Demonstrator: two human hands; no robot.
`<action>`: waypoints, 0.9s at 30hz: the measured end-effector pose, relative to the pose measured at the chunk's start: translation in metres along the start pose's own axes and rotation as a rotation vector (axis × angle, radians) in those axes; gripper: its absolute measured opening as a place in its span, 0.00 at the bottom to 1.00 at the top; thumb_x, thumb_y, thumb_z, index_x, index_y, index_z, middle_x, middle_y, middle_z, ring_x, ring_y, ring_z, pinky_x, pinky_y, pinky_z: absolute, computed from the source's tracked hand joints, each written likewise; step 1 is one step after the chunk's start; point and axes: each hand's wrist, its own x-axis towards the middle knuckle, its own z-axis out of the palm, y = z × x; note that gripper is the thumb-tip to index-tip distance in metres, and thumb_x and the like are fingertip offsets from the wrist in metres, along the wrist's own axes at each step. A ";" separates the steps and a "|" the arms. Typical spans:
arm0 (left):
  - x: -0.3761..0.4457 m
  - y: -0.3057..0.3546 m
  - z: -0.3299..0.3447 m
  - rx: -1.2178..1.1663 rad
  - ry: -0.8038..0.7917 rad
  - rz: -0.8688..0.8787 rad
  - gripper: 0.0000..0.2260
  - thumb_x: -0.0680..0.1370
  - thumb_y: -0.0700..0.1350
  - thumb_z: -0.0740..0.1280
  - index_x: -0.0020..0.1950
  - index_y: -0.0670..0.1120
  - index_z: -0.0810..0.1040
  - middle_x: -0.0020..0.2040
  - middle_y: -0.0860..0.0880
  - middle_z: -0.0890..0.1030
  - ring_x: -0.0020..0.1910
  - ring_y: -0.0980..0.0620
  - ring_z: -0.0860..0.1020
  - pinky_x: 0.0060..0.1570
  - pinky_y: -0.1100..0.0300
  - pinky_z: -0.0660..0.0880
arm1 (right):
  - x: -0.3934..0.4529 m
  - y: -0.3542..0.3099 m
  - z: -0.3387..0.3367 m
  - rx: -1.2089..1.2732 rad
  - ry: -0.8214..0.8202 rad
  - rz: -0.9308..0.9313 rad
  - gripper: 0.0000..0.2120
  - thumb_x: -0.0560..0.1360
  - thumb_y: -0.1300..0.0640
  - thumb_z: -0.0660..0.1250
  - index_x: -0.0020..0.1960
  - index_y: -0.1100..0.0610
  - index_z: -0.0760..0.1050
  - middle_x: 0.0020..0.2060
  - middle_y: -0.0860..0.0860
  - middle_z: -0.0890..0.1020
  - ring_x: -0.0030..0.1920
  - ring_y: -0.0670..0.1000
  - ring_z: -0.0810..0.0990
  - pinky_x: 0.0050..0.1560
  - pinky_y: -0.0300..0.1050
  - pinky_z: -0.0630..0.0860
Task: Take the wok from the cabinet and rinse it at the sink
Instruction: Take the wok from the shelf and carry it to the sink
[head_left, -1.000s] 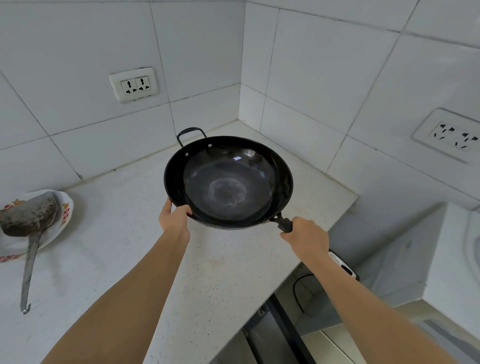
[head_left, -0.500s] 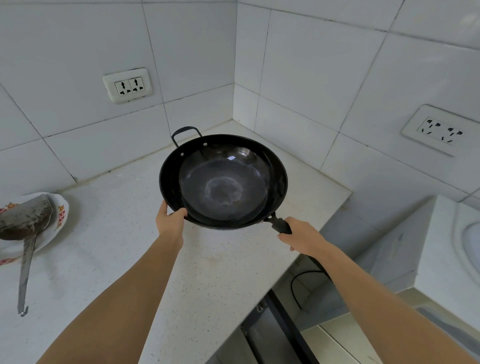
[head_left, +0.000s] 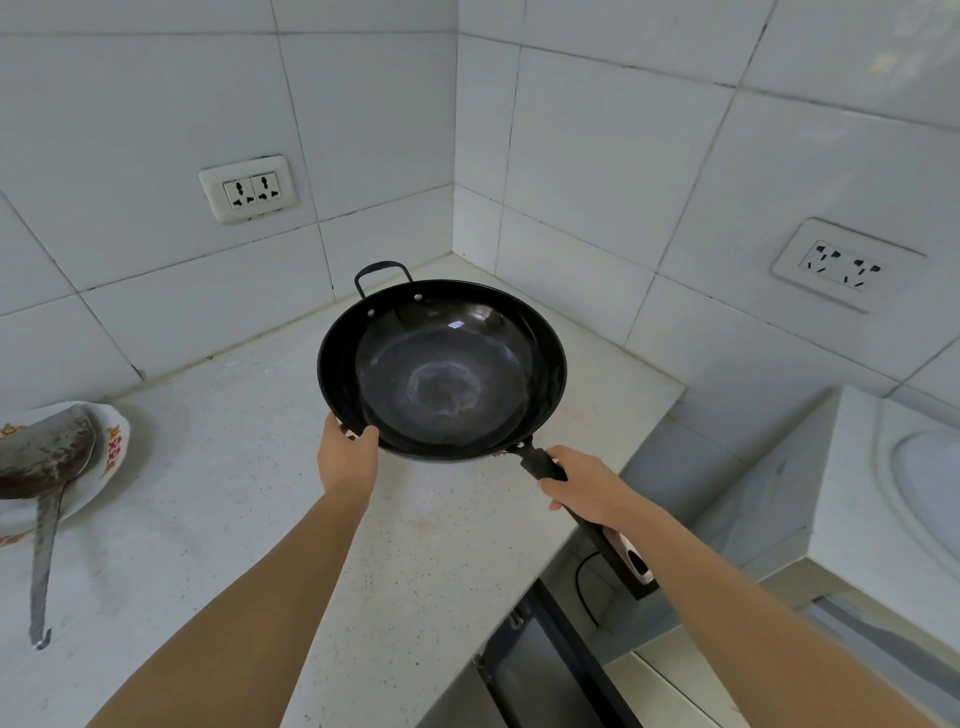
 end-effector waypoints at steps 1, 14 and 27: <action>-0.002 0.000 0.001 0.010 0.001 0.009 0.25 0.79 0.40 0.62 0.75 0.47 0.60 0.71 0.43 0.70 0.68 0.41 0.71 0.65 0.44 0.70 | -0.001 0.000 0.000 -0.003 -0.005 -0.007 0.17 0.79 0.57 0.60 0.67 0.57 0.66 0.55 0.55 0.78 0.48 0.51 0.82 0.40 0.37 0.72; -0.037 -0.005 0.006 0.074 -0.008 0.066 0.25 0.80 0.42 0.61 0.76 0.48 0.59 0.74 0.47 0.65 0.71 0.43 0.67 0.67 0.44 0.68 | -0.023 0.003 -0.013 -0.077 -0.075 -0.152 0.18 0.79 0.56 0.60 0.68 0.57 0.67 0.62 0.55 0.76 0.58 0.54 0.76 0.55 0.42 0.72; -0.077 -0.003 -0.003 0.552 0.045 0.279 0.22 0.80 0.48 0.61 0.74 0.47 0.64 0.72 0.46 0.68 0.70 0.46 0.68 0.68 0.51 0.66 | -0.025 0.029 -0.044 -0.167 0.210 -0.375 0.21 0.81 0.55 0.57 0.73 0.58 0.63 0.69 0.54 0.70 0.69 0.52 0.68 0.68 0.45 0.64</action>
